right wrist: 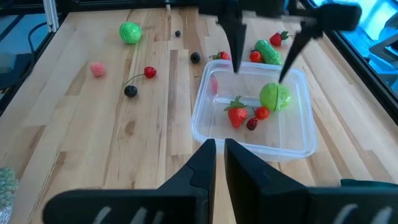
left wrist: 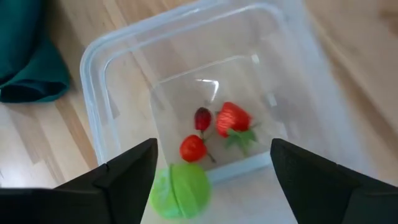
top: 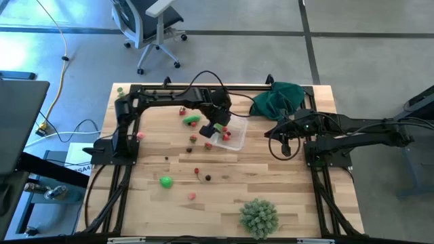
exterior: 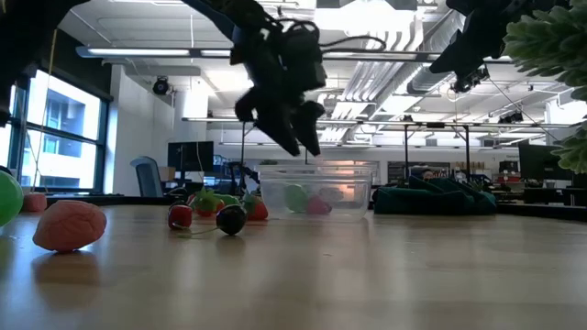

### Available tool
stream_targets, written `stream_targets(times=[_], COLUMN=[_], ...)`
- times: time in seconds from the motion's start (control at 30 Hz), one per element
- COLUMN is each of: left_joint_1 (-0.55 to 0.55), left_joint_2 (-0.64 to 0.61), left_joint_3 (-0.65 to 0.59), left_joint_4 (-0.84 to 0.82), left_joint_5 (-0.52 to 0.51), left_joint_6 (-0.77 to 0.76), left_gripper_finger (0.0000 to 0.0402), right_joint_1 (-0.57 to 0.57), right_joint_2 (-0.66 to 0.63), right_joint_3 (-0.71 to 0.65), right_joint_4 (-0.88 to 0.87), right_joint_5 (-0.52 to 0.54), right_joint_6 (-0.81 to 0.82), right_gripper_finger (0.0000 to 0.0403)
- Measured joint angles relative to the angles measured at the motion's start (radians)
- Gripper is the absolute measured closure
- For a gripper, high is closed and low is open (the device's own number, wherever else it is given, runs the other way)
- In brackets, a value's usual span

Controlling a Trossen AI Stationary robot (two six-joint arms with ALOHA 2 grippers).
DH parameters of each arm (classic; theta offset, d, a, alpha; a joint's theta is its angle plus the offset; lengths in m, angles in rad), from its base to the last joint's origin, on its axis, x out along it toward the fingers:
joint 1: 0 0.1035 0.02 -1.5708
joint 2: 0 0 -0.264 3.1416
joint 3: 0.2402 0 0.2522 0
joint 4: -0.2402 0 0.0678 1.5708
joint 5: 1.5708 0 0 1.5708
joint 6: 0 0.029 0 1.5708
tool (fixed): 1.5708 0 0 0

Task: Pick and placing Produce into tupperware
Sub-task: Put the green pear into the transparent bin

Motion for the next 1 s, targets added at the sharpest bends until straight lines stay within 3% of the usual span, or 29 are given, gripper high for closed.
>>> stream_targets(times=[0.27,0.57,1.0], left_joint_1=[-0.024,-0.078,-0.221], left_joint_2=[-0.088,-0.145,-0.262], left_joint_3=[0.001,0.000,-0.002], left_joint_4=[-0.256,-0.589,-0.666], left_joint_5=[0.047,0.049,-0.012], left_joint_6=[-0.029,-0.163,-0.255], left_gripper_finger=[0.0119,0.0145,0.0153], right_joint_1=[0.000,0.000,0.000], right_joint_2=[0.000,0.000,0.000], right_joint_3=[0.000,0.000,0.000], right_joint_4=[0.000,0.000,0.001], right_joint_5=[0.000,0.000,0.000], right_joint_6=[0.000,0.000,0.000], right_gripper_finger=[0.0379,0.0379,0.0379])
